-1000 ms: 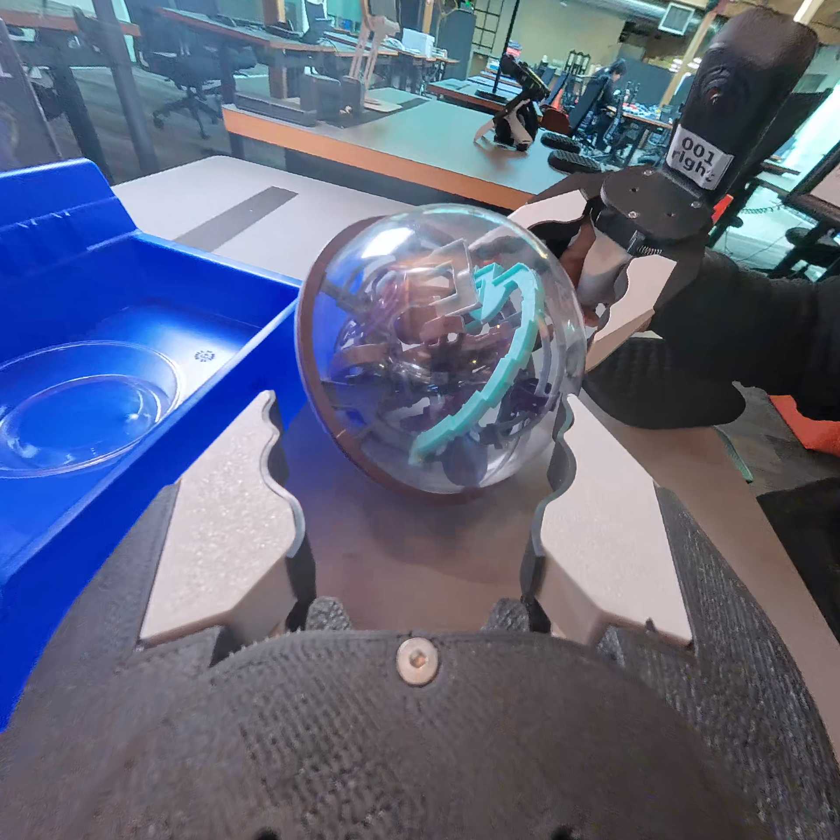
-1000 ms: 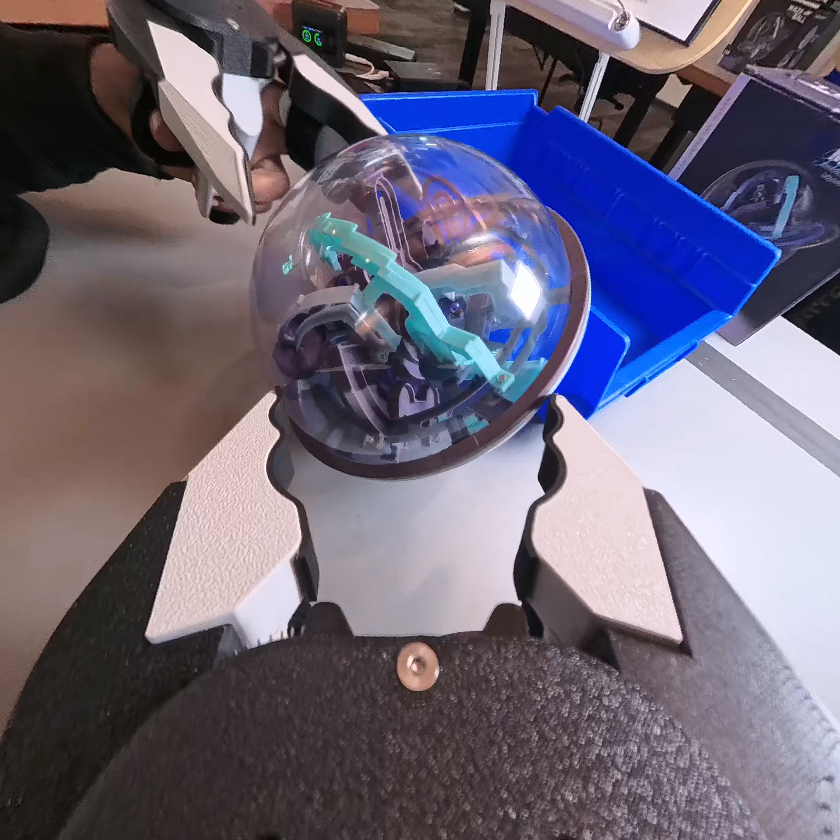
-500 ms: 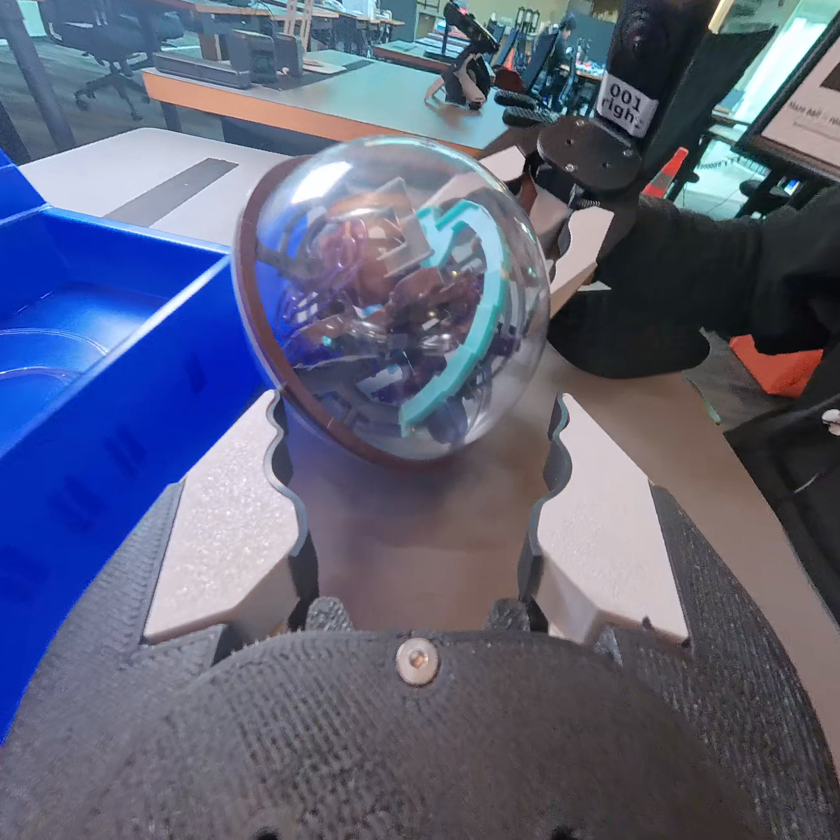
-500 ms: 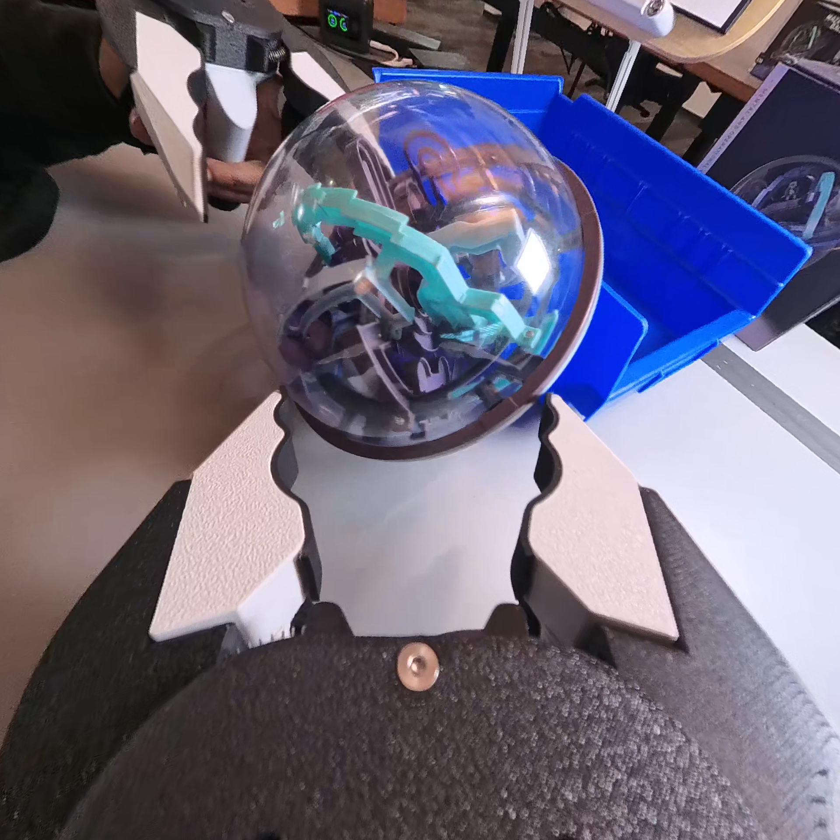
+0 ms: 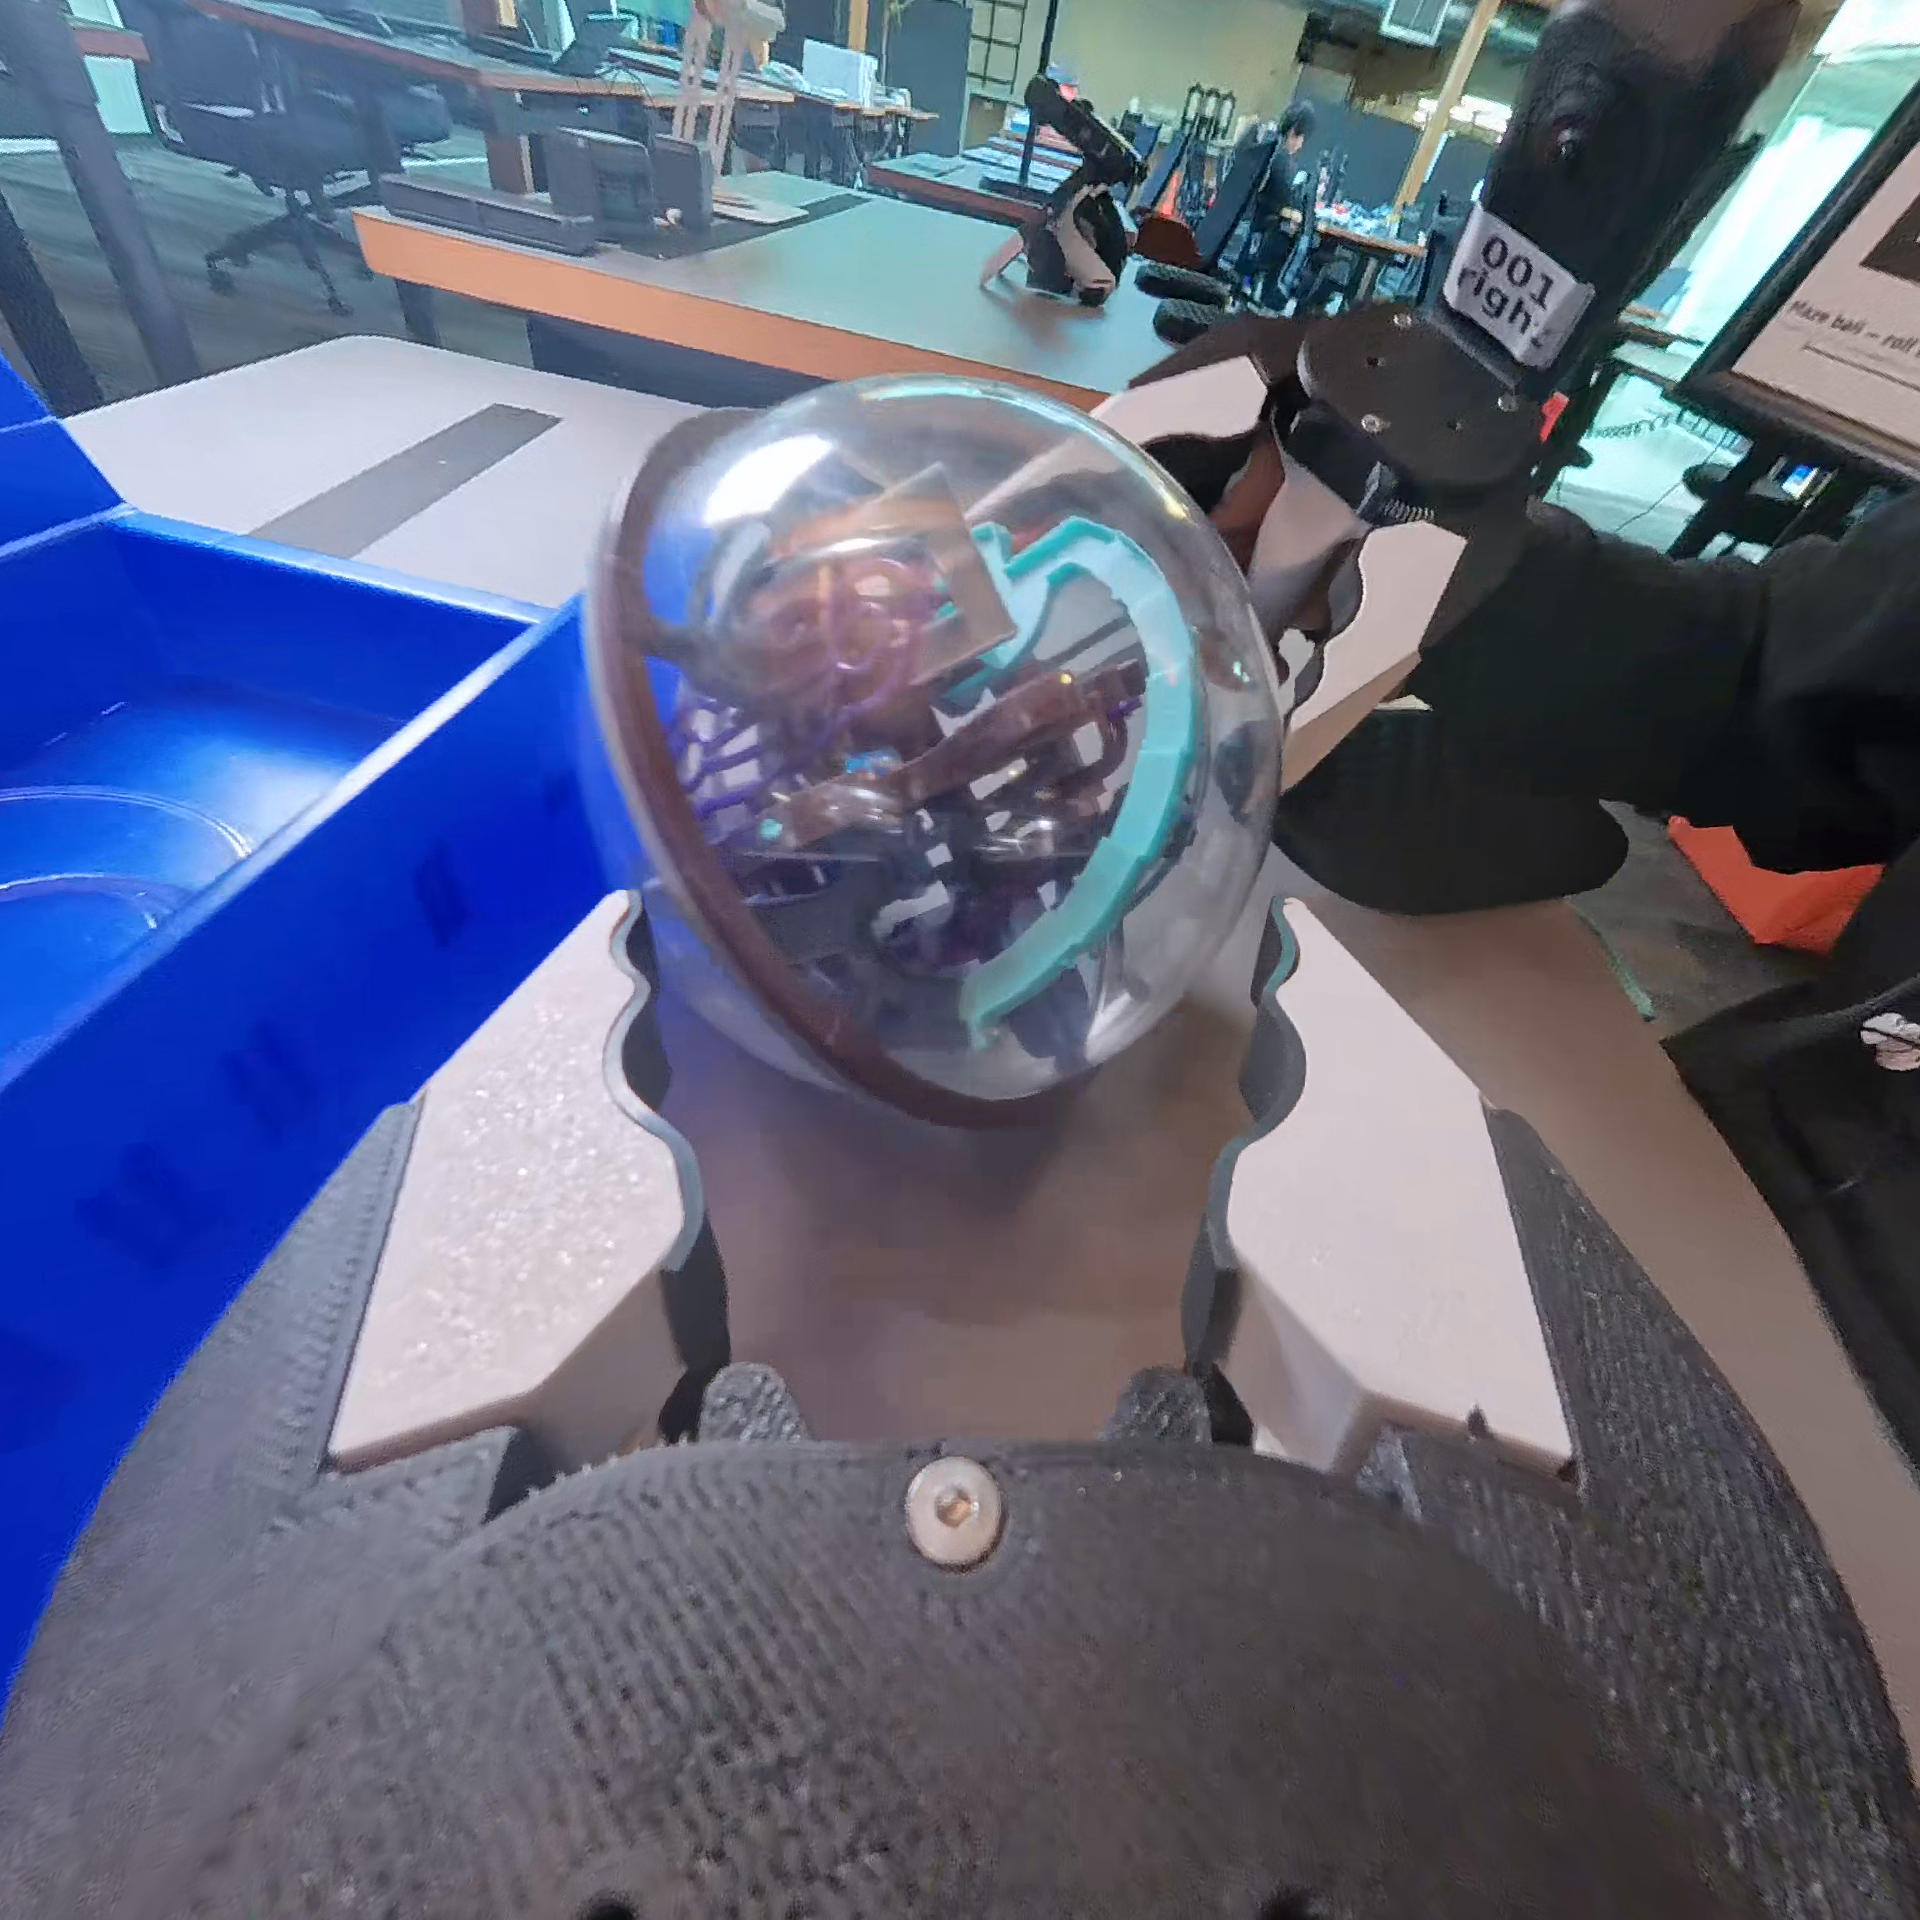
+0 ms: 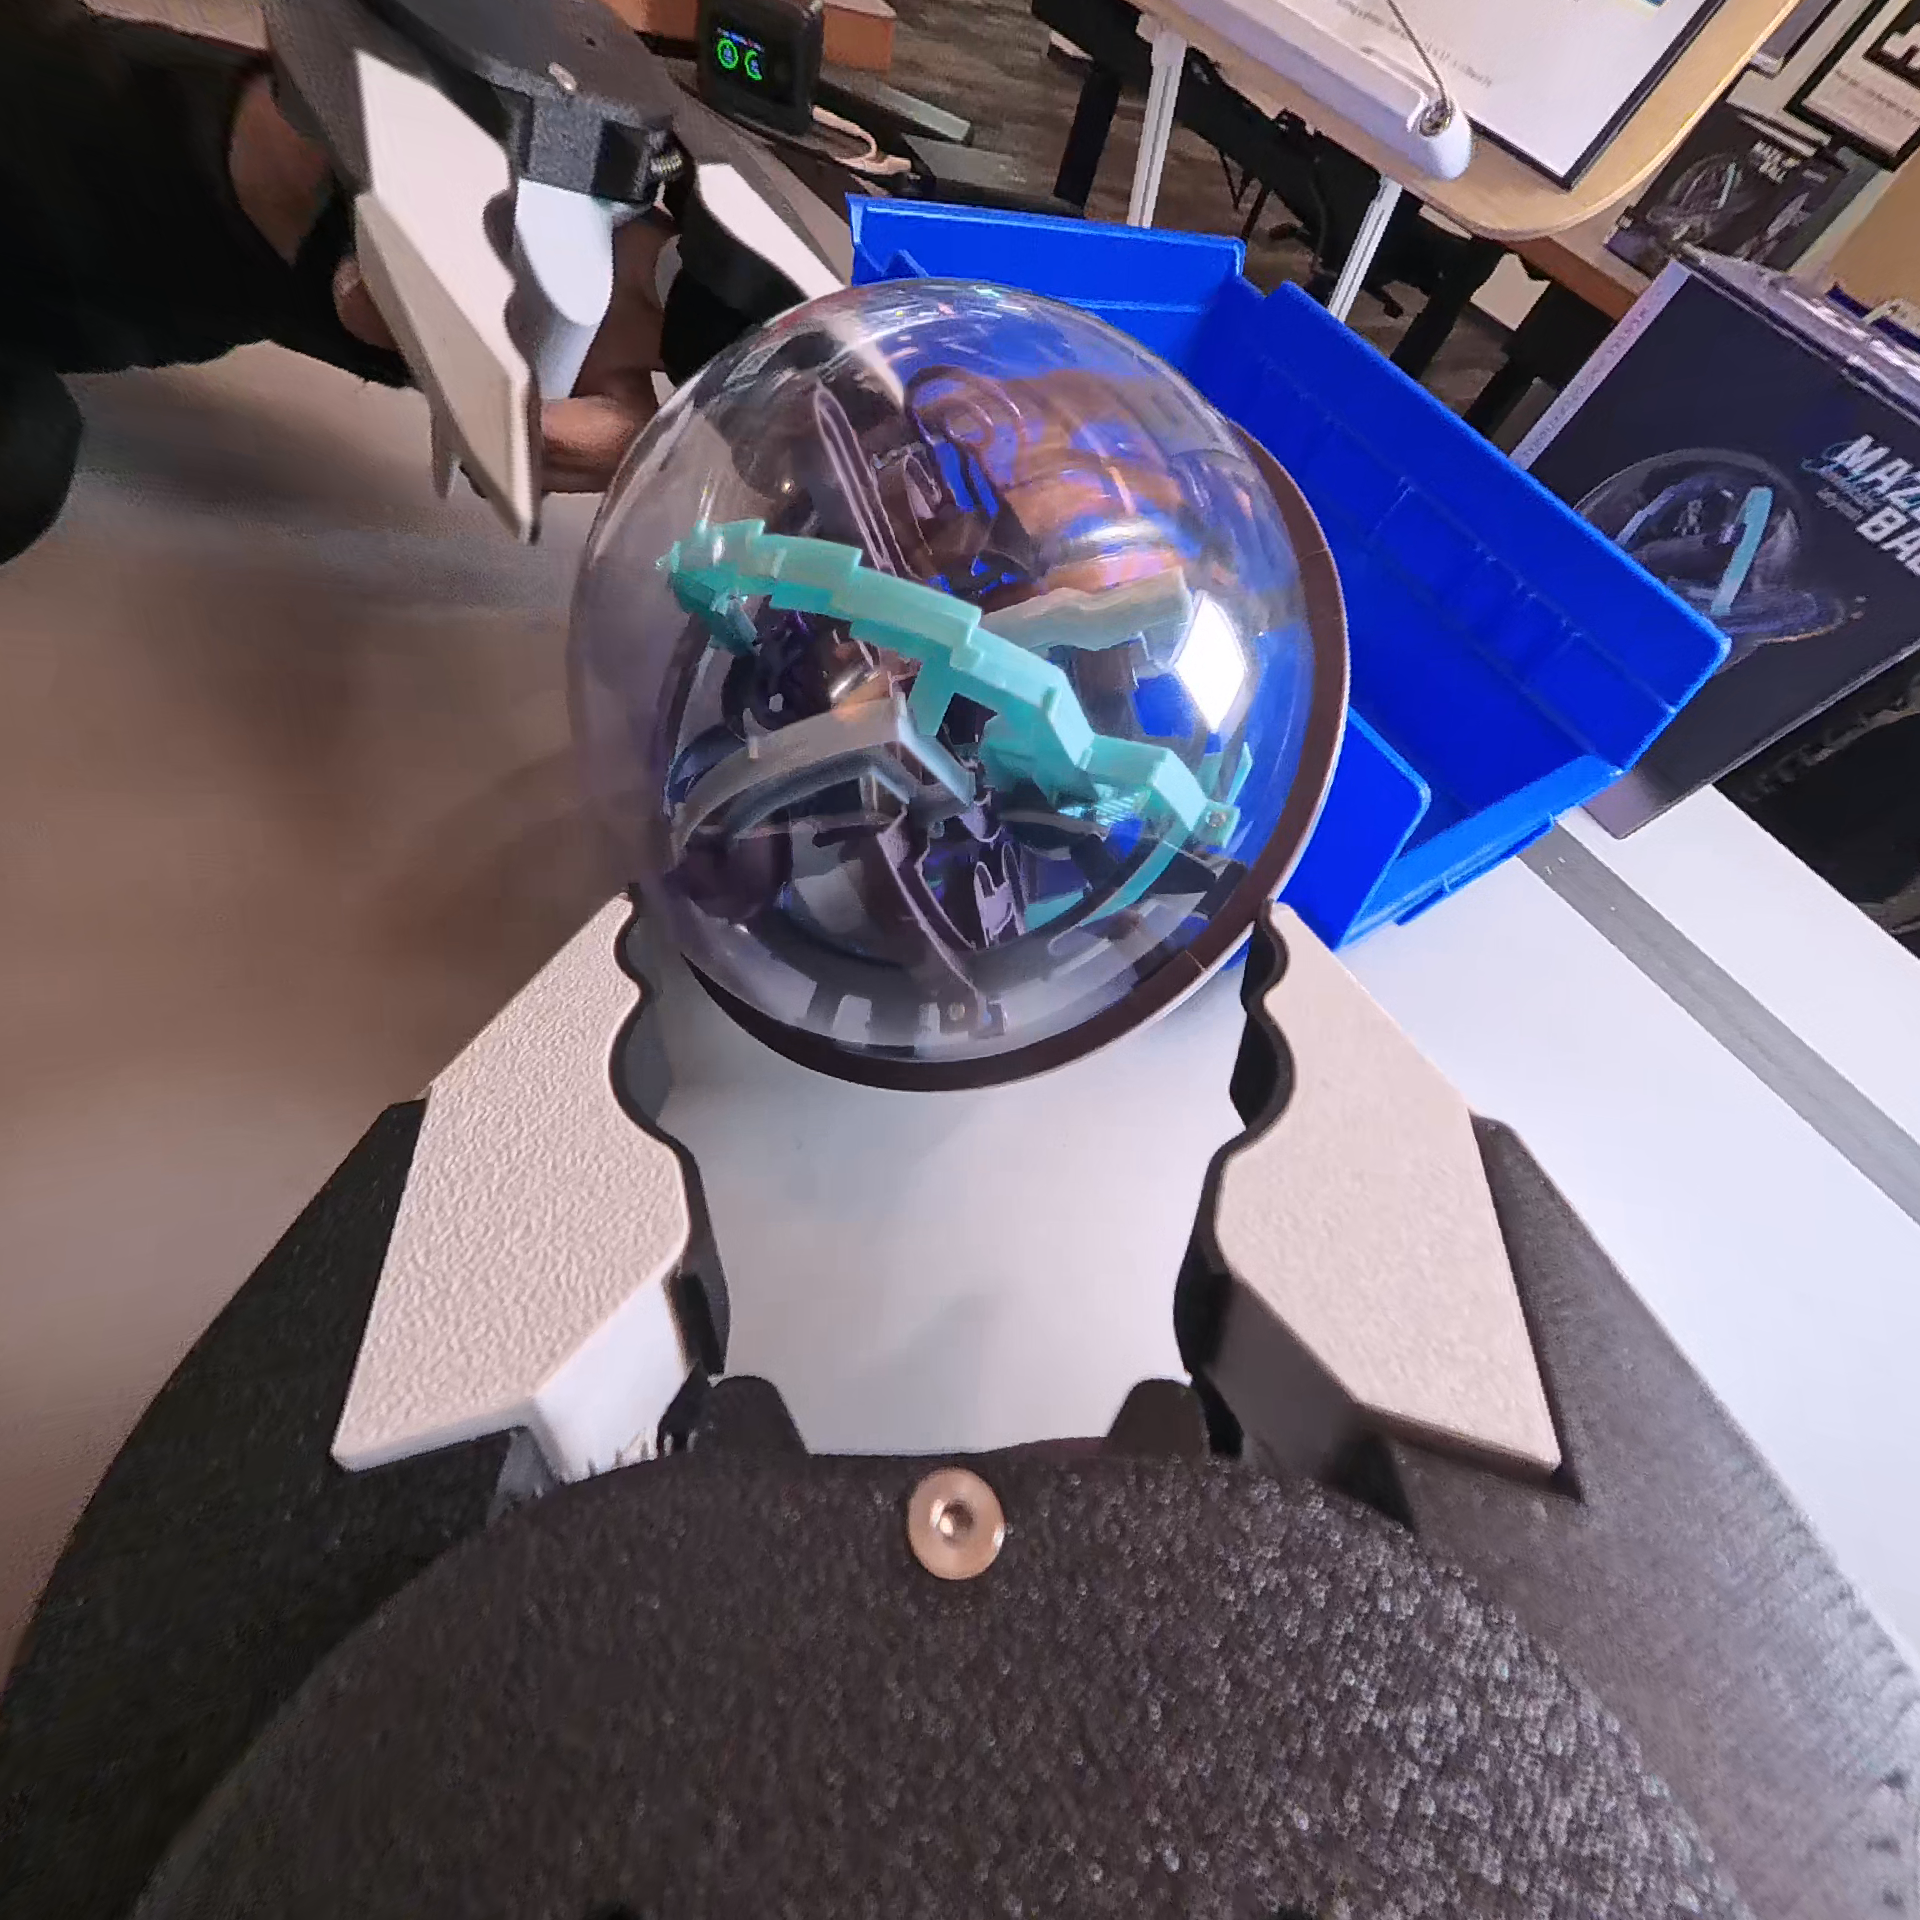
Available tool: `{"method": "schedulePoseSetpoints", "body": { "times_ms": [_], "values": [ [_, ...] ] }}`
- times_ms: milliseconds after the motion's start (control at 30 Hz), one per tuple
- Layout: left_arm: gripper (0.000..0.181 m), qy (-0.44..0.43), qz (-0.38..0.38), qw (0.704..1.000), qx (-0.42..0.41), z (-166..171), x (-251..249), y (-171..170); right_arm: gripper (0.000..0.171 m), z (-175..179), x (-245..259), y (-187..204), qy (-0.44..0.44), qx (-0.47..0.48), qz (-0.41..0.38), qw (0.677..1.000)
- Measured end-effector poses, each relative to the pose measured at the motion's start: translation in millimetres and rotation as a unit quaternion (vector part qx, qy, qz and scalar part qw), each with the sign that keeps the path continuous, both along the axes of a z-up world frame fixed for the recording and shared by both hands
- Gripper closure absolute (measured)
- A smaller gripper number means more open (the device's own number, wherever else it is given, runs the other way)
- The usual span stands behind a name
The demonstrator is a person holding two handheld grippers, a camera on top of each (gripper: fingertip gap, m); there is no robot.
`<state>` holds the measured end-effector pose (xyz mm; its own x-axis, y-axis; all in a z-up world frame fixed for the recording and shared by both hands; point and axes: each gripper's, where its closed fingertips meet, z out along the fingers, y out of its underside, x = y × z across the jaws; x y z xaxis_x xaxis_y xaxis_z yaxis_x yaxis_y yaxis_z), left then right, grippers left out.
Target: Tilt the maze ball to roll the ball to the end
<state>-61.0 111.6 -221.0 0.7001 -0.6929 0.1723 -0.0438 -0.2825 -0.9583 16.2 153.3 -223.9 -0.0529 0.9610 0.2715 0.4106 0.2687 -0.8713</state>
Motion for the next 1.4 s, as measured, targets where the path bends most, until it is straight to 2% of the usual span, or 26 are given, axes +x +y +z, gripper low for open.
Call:
{"method": "schedulePoseSetpoints", "body": {
  "times_ms": [100, 300, 667, 733, 833, 967, 1400],
  "values": [
    [0.069, 0.033, 0.013, 0.999, 0.007, -4, 2, -3, 0.06, 0, -2, 2, 0.0, 0.004, 0.007, 1.0],
    [0.077, 0.043, 0.022, 0.999, 0.009, -3, 2, -13, 0.055, -1, -4, 1, 0.0, 0.013, 0.04, 0.999],
    [0.114, 0.003, 0.0, 1.0, 0.002, 1, -5, -29, 0.053, -5, -4, -6, 0.017, 0.055, 0.09, 0.994],
    [0.101, -0.02, 0.025, 0.999, 0.018, 8, -13, -20, 0.054, -5, -4, -7, 0.025, 0.061, 0.093, 0.993],
    [0.071, -0.057, 0.034, 0.998, 0.008, 12, -12, -4, 0.054, -5, -6, -8, 0.036, 0.074, 0.096, 0.992],
    [0.058, -0.027, 0.009, 1.0, 0.0, 0, 7, 1, 0.055, -7, -8, -8, 0.038, 0.116, 0.094, 0.988],
    [0.068, -0.02, 0.016, 0.999, 0.02, -6, 6, -7, 0.05, -10, -9, -10, 0.063, 0.103, 0.089, 0.989]
  ]
}}
